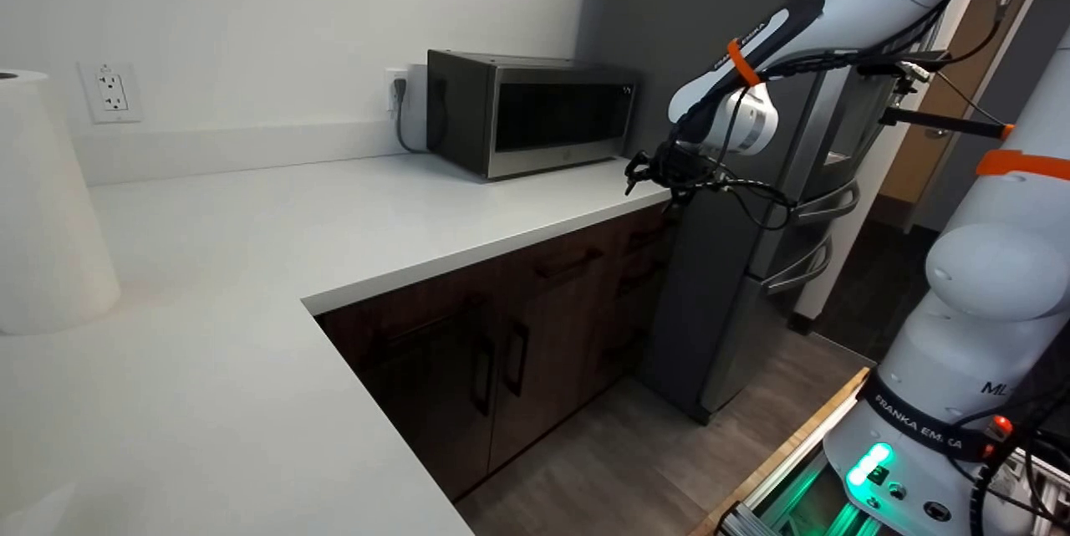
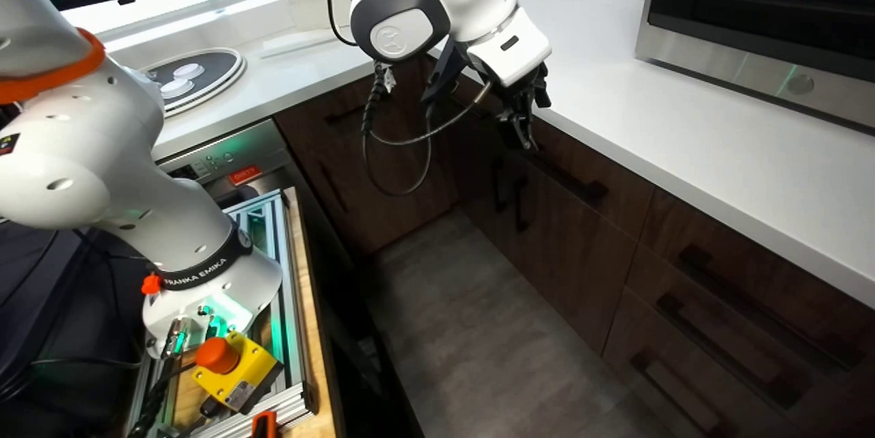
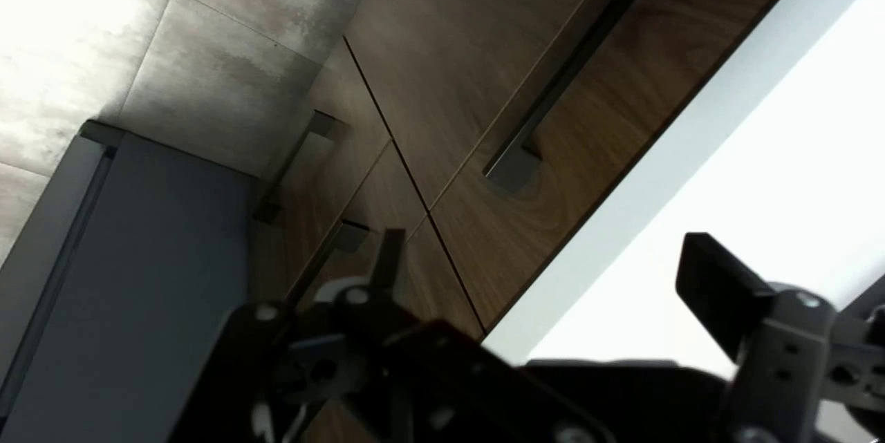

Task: Pull open the drawer

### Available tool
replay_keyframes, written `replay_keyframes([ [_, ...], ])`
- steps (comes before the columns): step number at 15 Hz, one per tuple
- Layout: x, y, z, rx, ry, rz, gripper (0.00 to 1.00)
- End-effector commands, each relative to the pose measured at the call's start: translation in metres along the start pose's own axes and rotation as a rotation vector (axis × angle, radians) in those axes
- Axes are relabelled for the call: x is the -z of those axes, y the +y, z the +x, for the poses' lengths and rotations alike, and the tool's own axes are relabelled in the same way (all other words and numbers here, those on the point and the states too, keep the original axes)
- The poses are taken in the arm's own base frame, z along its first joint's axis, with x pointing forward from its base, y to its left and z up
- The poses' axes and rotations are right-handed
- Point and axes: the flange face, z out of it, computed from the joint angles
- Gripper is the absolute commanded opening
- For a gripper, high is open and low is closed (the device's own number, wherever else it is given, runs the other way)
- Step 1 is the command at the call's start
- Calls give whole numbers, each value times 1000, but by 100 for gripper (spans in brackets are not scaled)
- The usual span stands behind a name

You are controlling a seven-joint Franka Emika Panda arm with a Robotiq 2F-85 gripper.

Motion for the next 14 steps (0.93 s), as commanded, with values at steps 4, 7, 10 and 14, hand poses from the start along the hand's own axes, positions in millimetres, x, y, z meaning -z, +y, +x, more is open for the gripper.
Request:
replay_keyframes([
  [4, -45, -14, -17, -110, -71, 80, 100],
  [7, -72, -10, -20, -178, -93, 109, 100],
  [10, -103, 6, -21, -237, -119, 106, 100],
  [14, -136, 21, -12, -267, -113, 139, 100],
])
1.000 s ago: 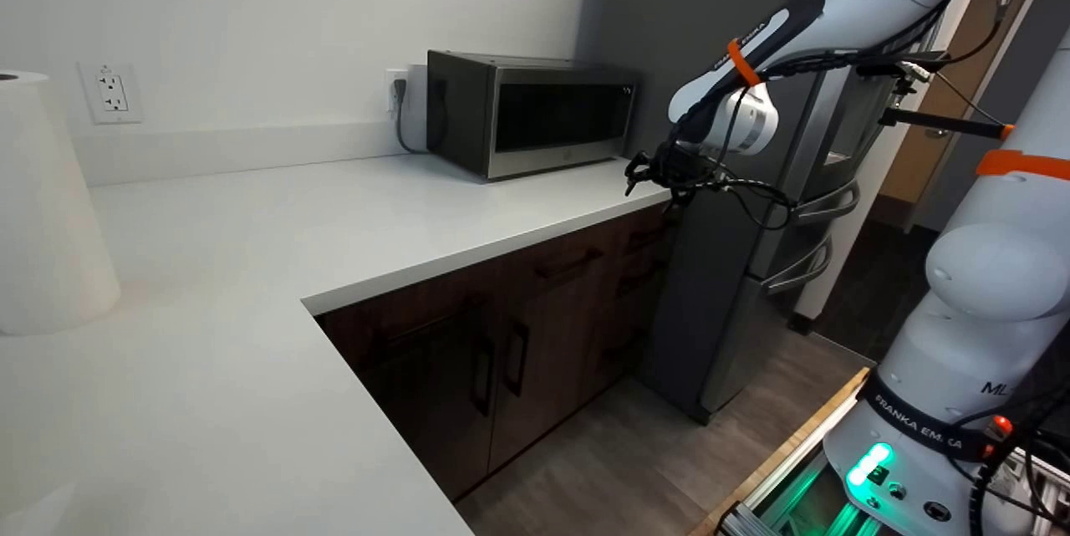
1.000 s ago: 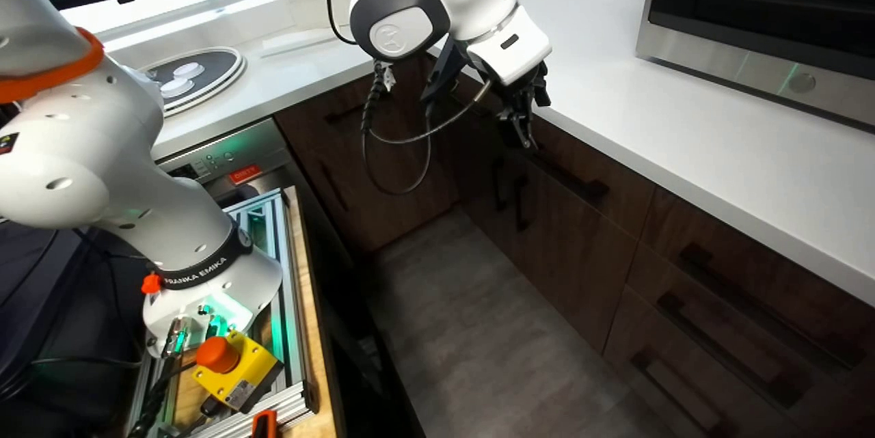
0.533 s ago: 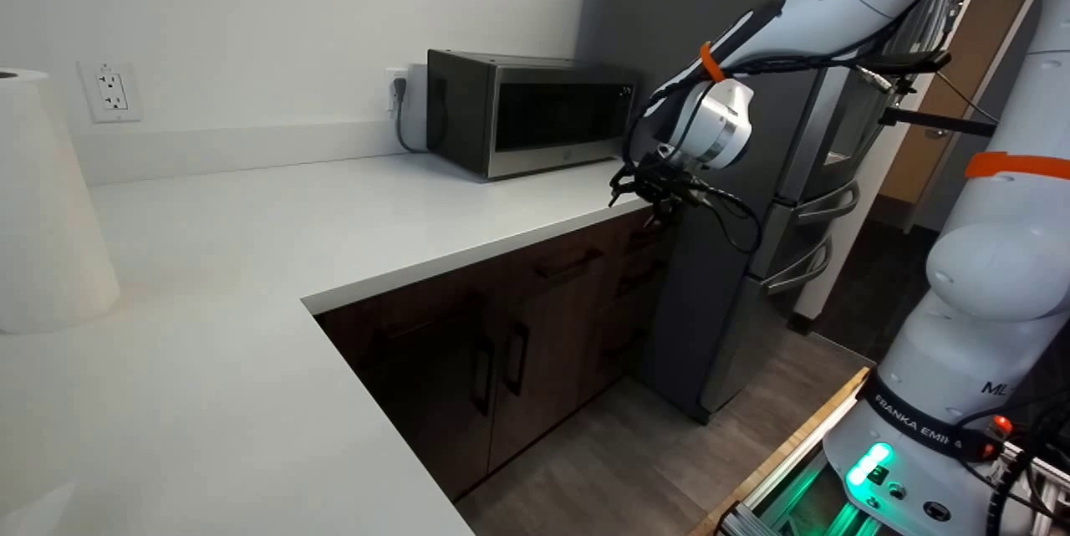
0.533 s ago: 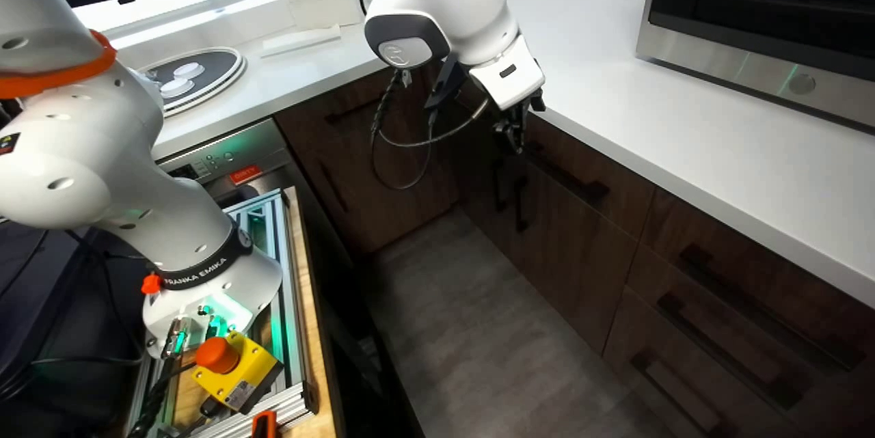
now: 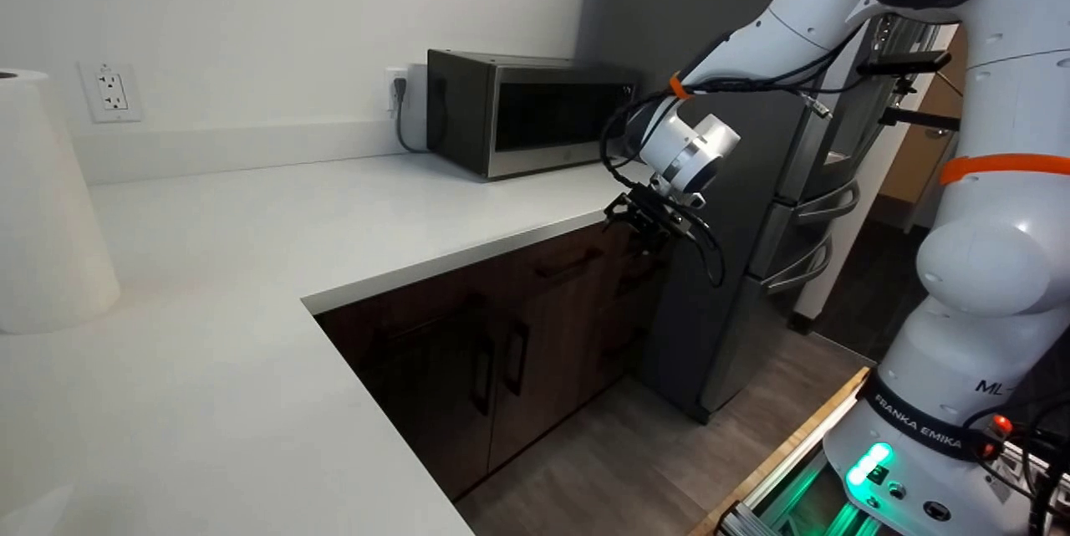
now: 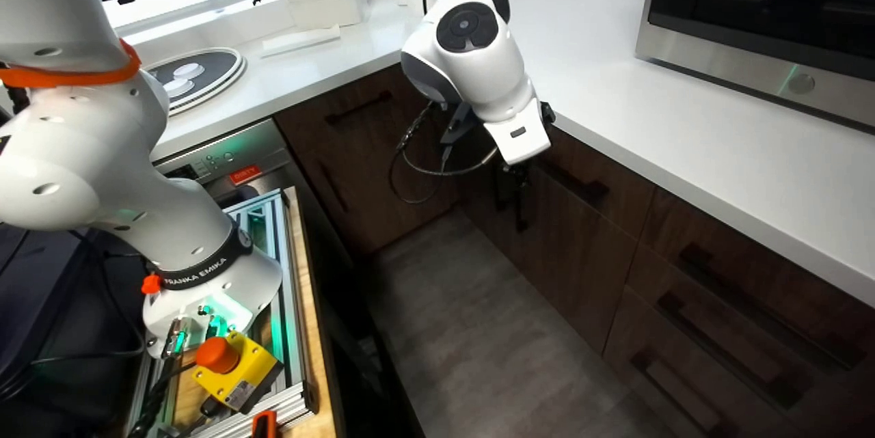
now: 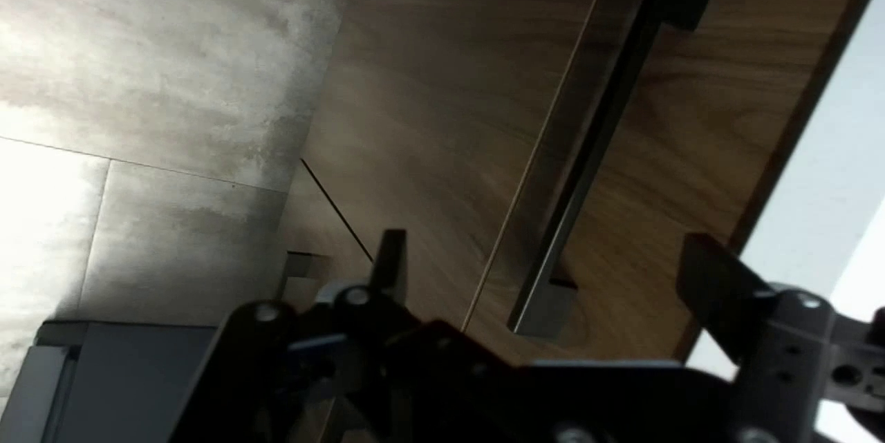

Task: Pull open the drawer

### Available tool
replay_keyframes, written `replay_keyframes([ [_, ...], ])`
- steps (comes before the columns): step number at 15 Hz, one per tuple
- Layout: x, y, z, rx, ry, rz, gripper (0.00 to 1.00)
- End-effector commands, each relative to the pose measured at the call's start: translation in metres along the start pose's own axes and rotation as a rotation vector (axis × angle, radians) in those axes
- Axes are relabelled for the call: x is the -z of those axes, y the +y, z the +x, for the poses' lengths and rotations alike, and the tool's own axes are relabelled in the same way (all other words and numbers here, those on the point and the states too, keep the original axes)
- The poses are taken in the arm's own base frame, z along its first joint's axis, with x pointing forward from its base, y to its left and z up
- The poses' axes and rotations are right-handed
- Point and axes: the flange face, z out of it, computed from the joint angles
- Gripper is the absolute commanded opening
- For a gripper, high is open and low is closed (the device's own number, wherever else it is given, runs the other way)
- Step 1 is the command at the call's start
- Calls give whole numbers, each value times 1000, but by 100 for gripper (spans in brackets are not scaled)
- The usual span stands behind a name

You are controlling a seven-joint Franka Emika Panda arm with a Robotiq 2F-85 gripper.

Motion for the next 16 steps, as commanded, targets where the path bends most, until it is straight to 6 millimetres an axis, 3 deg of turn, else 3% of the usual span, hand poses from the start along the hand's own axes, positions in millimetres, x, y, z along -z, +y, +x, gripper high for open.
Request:
replay_keyframes([
  [1, -30, 6, 17, -31, 15, 51, 100],
  [9, -83, 17, 39, -63, 14, 130, 100],
  [16, -127, 17, 39, -85, 7, 157, 100],
])
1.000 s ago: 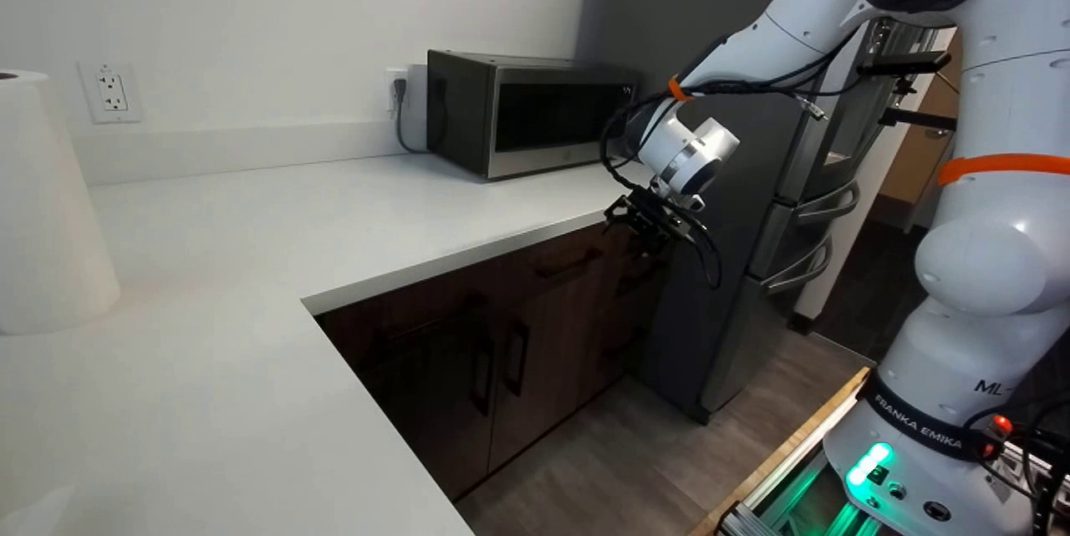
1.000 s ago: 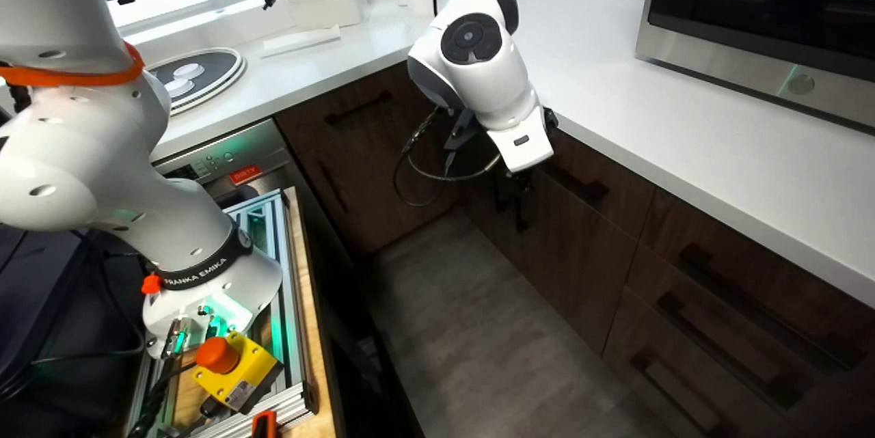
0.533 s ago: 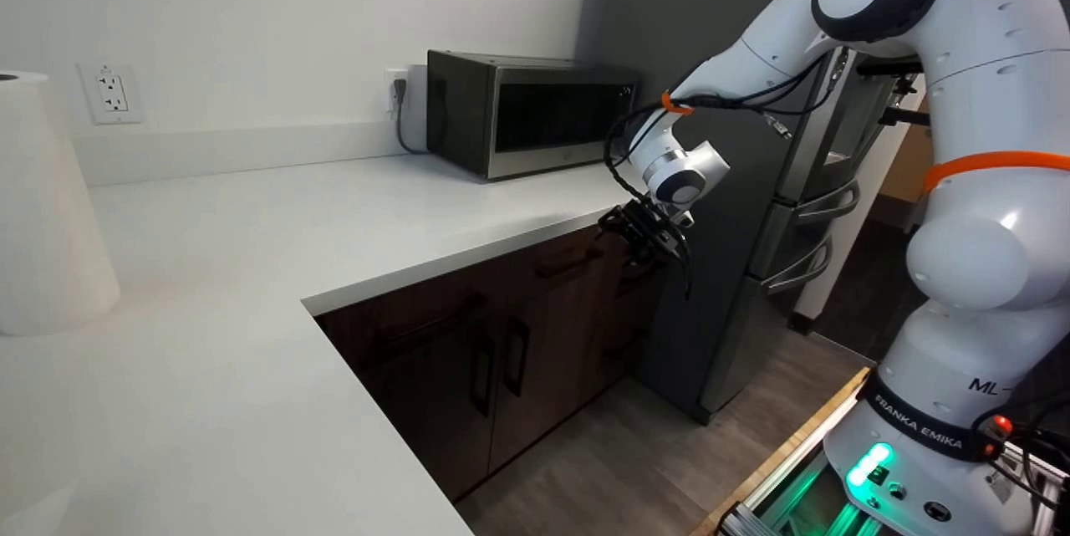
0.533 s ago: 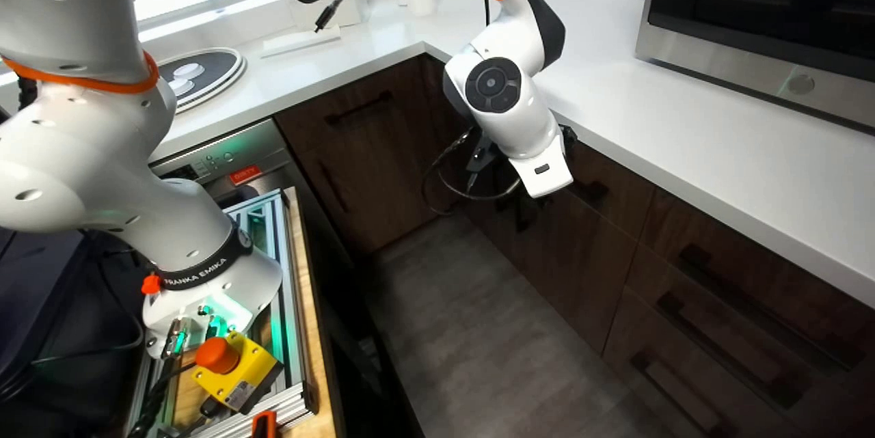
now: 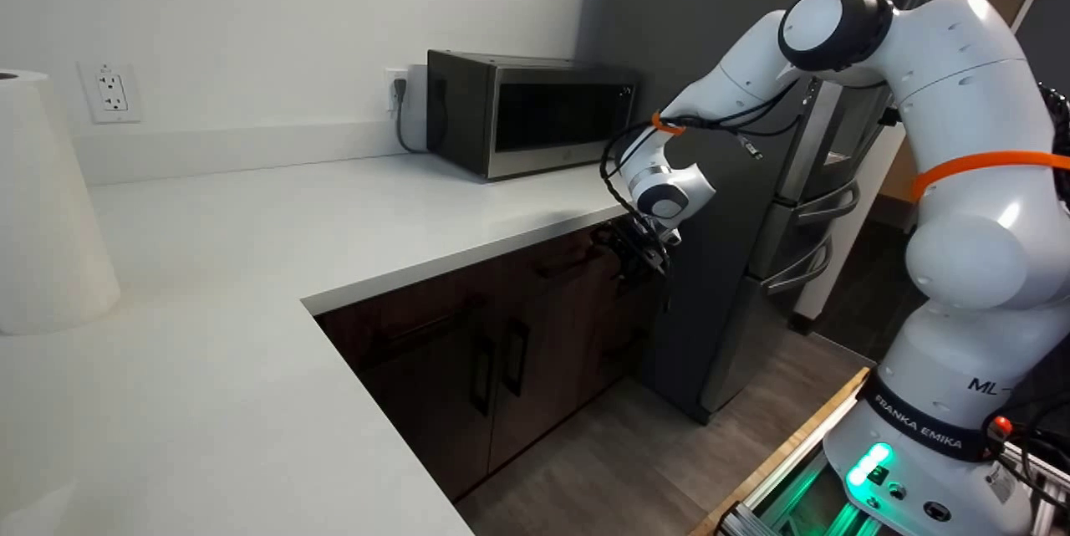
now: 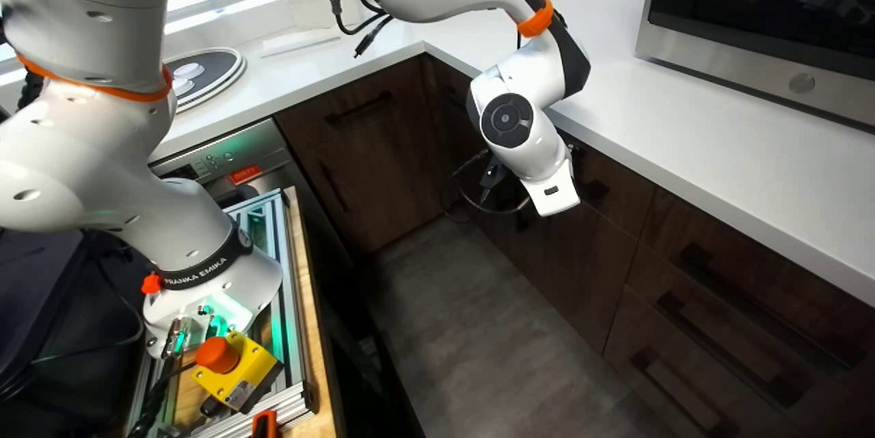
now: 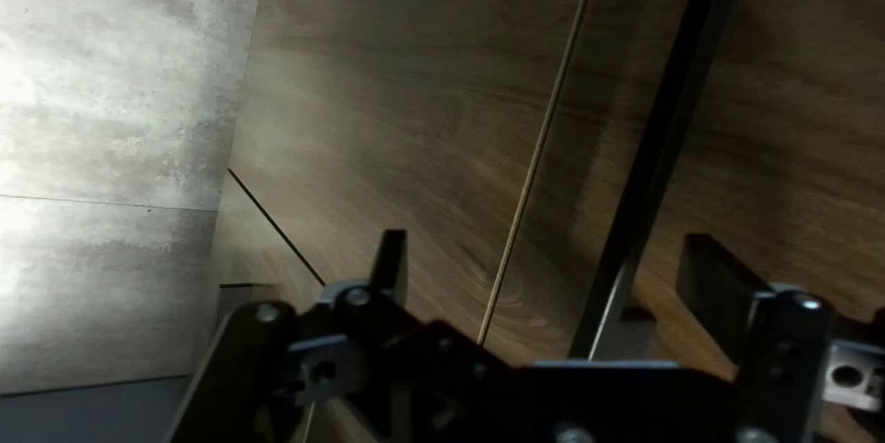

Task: Pull open the drawer

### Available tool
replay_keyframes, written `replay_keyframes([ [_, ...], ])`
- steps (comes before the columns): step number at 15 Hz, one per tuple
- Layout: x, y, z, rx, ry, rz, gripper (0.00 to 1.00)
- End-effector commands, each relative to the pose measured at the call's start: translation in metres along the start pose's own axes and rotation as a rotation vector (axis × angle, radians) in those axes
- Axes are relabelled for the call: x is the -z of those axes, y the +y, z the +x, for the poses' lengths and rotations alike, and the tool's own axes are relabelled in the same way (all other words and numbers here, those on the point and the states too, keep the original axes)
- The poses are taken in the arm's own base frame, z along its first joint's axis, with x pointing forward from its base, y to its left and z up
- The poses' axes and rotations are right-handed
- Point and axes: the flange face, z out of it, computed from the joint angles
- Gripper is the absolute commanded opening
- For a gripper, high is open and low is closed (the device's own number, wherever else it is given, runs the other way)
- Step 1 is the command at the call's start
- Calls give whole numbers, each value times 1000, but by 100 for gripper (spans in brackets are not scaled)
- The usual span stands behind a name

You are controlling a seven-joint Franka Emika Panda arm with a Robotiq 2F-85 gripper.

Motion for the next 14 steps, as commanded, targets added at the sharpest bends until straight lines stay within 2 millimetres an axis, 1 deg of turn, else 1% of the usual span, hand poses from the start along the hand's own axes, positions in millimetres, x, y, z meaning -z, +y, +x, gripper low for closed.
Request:
replay_keyframes([
  [1, -28, 0, -1, -22, -2, 31, 100],
  [4, -43, -1, -2, -30, -5, 40, 100],
  [8, -55, 17, -13, -58, -37, -5, 100],
  [10, -53, 23, -20, -72, -60, -28, 100],
  [14, -40, 28, -31, -104, -98, -66, 100],
])
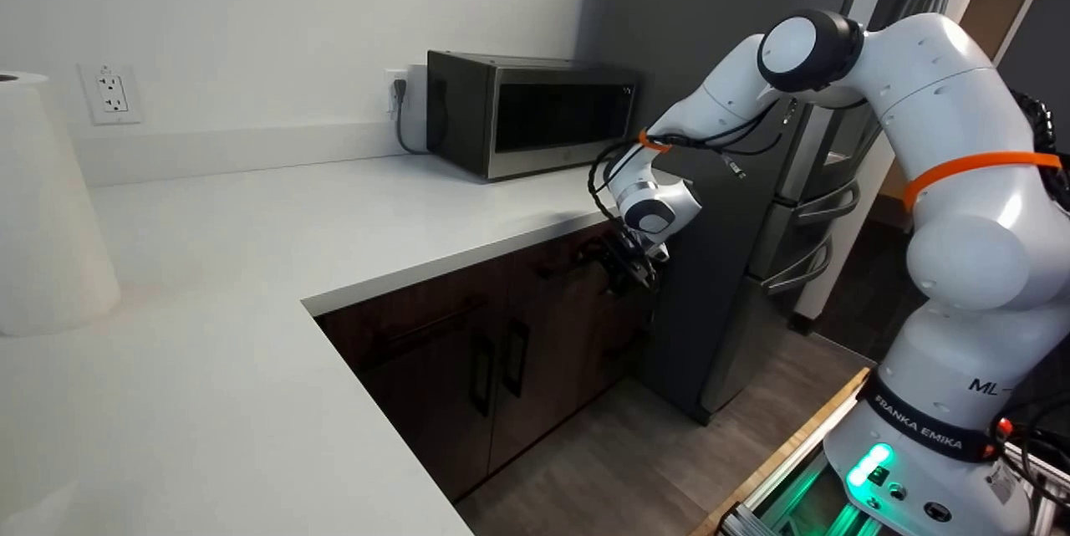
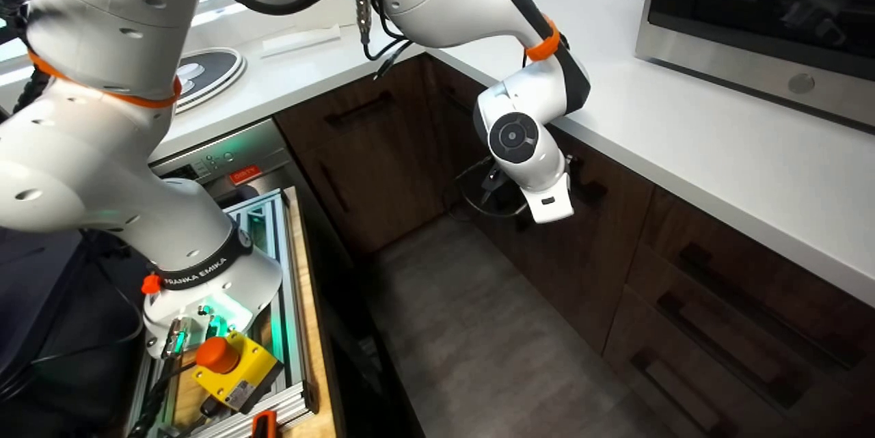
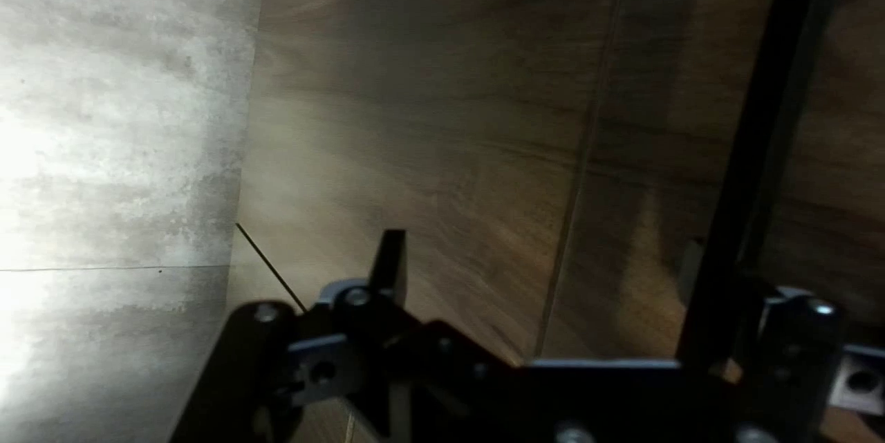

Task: Pull open the drawer

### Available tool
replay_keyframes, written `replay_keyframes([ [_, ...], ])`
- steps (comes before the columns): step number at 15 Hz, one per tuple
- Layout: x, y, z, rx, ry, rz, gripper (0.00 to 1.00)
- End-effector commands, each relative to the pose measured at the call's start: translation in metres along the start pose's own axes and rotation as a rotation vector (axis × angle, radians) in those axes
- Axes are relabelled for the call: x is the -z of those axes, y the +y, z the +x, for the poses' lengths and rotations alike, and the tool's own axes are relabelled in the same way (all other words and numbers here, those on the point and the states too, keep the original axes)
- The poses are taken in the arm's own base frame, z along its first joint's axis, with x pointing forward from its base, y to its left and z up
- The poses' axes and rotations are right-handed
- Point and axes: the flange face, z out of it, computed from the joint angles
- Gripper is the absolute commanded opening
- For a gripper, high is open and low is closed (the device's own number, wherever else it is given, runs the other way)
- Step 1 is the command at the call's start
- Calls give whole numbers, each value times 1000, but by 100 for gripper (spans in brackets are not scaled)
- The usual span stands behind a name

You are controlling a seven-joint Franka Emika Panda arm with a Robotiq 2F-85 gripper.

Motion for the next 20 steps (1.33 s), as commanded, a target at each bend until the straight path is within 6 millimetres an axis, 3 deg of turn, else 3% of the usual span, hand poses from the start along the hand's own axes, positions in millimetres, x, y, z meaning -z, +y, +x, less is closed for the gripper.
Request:
replay_keyframes([
  [1, 5, 24, -23, -21, -70, -80, 100],
  [10, 61, 47, -63, -49, -98, -154, 100],
  [14, 78, 45, -82, -19, -105, -145, 100],
  [18, 100, 40, -99, 58, -116, -165, 100],
  [20, 114, 43, -118, 161, -136, -247, 100],
])
